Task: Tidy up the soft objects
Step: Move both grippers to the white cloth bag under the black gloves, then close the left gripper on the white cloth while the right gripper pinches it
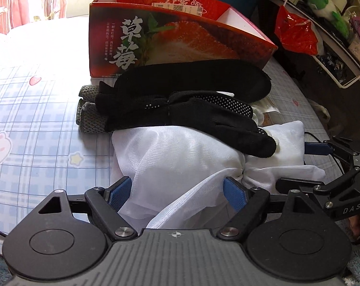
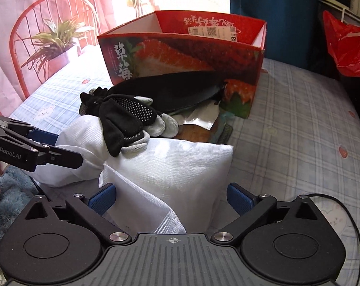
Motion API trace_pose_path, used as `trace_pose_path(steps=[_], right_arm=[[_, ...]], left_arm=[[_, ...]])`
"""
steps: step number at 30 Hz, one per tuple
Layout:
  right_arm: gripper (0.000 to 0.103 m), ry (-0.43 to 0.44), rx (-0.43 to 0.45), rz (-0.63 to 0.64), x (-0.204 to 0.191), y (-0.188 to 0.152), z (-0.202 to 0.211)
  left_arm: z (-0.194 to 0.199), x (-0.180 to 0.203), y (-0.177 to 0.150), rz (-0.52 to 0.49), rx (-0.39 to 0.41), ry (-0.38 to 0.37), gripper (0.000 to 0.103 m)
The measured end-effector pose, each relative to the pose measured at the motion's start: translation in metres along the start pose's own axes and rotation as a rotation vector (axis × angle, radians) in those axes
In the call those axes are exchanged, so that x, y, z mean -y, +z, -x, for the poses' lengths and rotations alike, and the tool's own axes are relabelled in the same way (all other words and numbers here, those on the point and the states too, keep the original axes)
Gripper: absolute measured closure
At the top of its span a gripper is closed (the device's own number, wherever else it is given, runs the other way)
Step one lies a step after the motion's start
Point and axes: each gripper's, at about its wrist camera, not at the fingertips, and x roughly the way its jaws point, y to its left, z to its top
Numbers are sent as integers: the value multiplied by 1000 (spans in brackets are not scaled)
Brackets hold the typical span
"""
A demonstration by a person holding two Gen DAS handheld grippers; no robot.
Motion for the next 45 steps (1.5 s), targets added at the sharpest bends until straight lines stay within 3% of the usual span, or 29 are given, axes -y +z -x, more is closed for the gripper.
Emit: trace_pose_path(steps=[6,12,16,26,29,31,37,45], right_arm=[[20,67,-9,-15,-3,6,-17],[24,93,6,32,-16,13,-26],[24,107,46,-28,-13,10,-29],[24,50,113,-58,-11,-6,-13],[32,44,139,-46,-14,-8,-7],[37,46,146,-43,-16,-10,-6],[46,56,156,-41,-17,-11,-4],[51,53,165,-26,-21,-12,-2]], left_arm=[[-8,-13,1,53,4,2,18],[-11,-25,-1,102,37,12,18],[-15,-30,-4,132,51,7,18],[-15,-27,-15,128,90,9,19],[-15,-27,-17,132,98,10,21],[-13,-28,-18,139,103,7,24],[-10,-27,-21,131,117,-42,49],[-8,-16,-21,72,128,-44,75]])
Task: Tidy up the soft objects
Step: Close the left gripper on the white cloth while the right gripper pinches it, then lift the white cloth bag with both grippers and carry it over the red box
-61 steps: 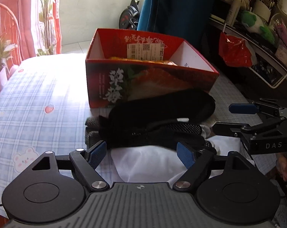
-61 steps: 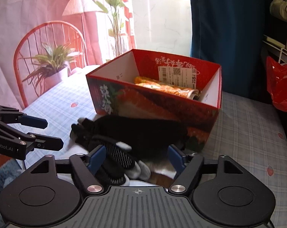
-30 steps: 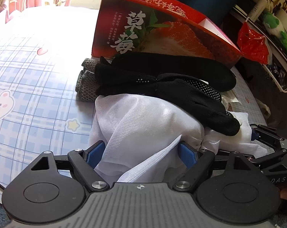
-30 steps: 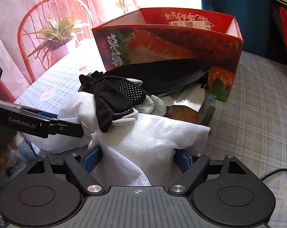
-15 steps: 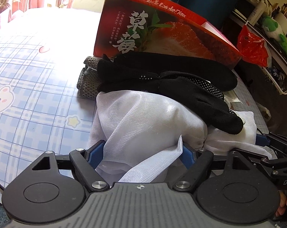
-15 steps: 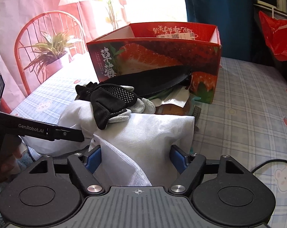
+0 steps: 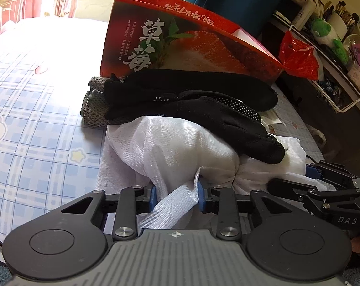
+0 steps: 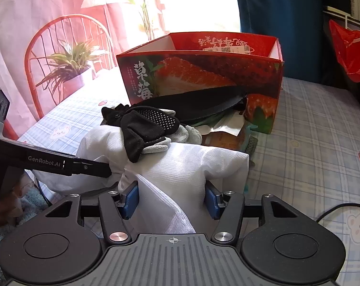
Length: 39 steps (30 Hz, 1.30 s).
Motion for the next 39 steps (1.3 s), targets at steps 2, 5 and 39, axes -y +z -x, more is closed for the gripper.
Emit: trace_pose_path(steps=[2,5,39], right_arm=[[51,1,1,0,0,0,0],[51,3,1,-5,1,0,1],[62,80,204,83,-17,47,60]], left_arm=[[0,2,0,-11,4,15,78],[1,1,0,-7,5,17,81],[93,50,12,-217,316,52,95]])
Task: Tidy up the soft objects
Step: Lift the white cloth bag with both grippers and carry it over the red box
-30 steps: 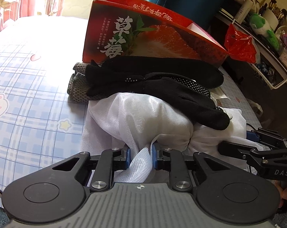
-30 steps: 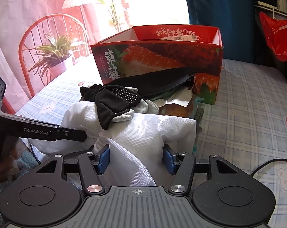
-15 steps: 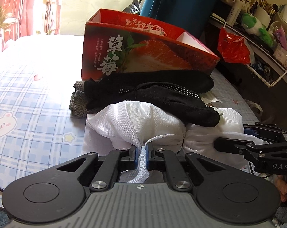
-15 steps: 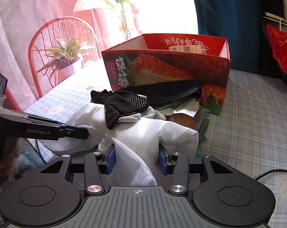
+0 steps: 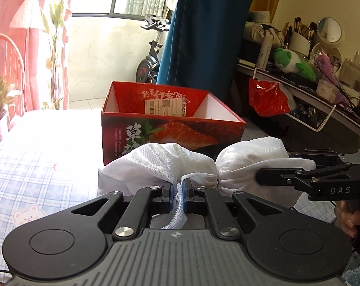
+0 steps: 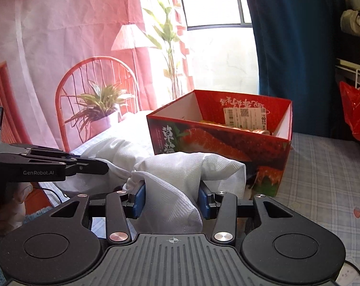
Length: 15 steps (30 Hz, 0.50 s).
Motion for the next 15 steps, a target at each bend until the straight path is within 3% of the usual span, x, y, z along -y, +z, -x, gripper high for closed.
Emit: trace_pose_path(steps=[15], right_arm=[[62,0,18,28,-2,8,3]], left_arm=[[3,-6,9,23,14,-3,95]])
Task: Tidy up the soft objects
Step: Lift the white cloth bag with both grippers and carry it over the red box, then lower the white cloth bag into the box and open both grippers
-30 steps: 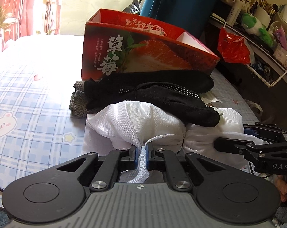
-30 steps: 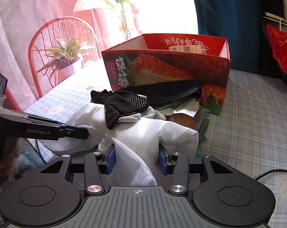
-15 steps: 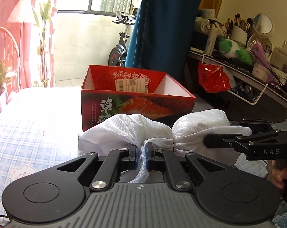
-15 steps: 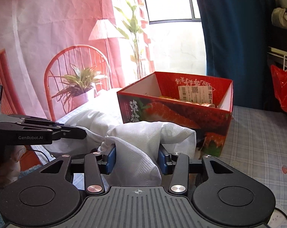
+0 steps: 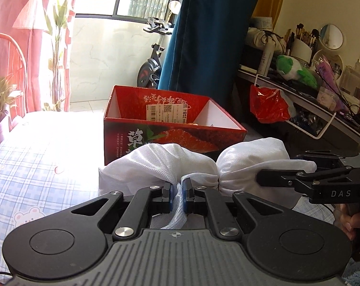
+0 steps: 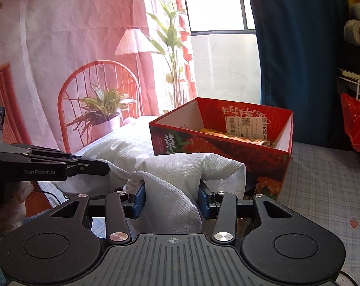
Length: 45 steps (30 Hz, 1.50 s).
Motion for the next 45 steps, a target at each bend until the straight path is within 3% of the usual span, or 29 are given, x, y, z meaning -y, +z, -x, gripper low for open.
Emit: trace_pose_path(steps=[5,11,15,20,25,30,39,45], right_arm=[[62,8,19,29,3,24,-2],[62,-4,58,67,22,75,-21],[62,-17,58,56,47,107,-47],[62,-63,37,35,81,136,-87],[62,-122,-17,25,110,144,-138],[62,-184,-101,7,134,146,-193],[62,-210,-214,-76,169,152,-252],[62,-218,-299,-174,185,148,-281]], left_arm=[[-1,-1,23,-16,32,12,95],[-23,-12,78,-20,64,3,95],[-53,-13,112,-69,62,22,95],[-108,-26,146,-95,10,-18,95],[-178,-42,167,-70,-87,-10,95],[-233,-49,177,-95,-180,64,95],[-280,-64,180,-87,-261,88,94],[-285,-72,181,-80,-294,66,92]])
